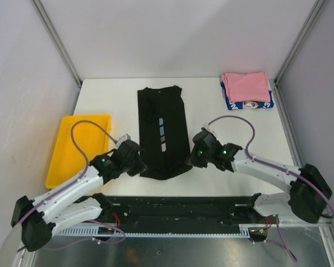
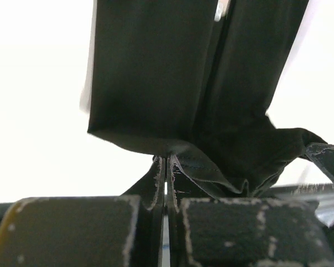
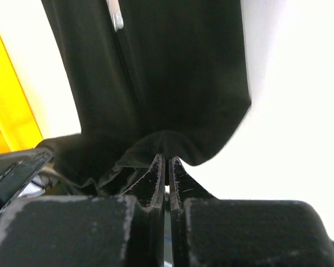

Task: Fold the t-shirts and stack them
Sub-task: Grab the bottom of the folded rectangular tshirt with both arms, then fold the folded rectangular tshirt in 1/3 of the way

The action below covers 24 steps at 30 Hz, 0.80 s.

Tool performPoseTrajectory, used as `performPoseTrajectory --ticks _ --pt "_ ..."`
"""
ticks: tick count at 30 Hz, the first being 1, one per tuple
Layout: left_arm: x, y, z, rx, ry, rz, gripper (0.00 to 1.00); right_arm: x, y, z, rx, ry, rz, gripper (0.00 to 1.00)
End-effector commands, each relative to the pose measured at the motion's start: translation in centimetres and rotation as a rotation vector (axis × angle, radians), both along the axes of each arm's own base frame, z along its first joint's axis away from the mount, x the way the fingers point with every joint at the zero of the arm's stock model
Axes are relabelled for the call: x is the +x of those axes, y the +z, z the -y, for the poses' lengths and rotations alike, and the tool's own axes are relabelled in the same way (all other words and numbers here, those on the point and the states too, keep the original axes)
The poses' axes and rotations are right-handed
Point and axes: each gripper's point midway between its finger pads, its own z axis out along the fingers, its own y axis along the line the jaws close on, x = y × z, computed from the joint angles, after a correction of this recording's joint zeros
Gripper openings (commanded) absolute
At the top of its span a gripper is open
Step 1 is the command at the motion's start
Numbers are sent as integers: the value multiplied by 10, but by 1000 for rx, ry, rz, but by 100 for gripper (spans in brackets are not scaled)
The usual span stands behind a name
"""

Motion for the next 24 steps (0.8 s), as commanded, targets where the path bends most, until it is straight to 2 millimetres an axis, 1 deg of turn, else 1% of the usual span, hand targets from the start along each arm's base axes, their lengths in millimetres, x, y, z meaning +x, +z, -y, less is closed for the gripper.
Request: performPoseTrajectory --ticks 1,4,6,10,13,16,19,24 --pt "56 20 -7 80 32 126 0 54 11 -13 -18 35 98 0" --pt "84 21 -7 92 52 136 0 87 11 -22 -10 26 116 0" --pt "103 22 -8 100 65 144 0 106 7 -31 6 31 114 0" --pt "141 26 -6 108 72 168 0 143 -2 -39 5 21 118 0" --pt "167 23 -4 126 67 158 0 167 -11 -41 20 5 113 0" --pt "190 19 -7 133 75 147 0 191 -15 -41 28 -9 118 0" --pt "212 16 -10 133 83 137 0 212 -16 -39 37 -23 122 0" --pt "245 15 -11 120 86 133 0 243 -17 -36 48 -30 127 0"
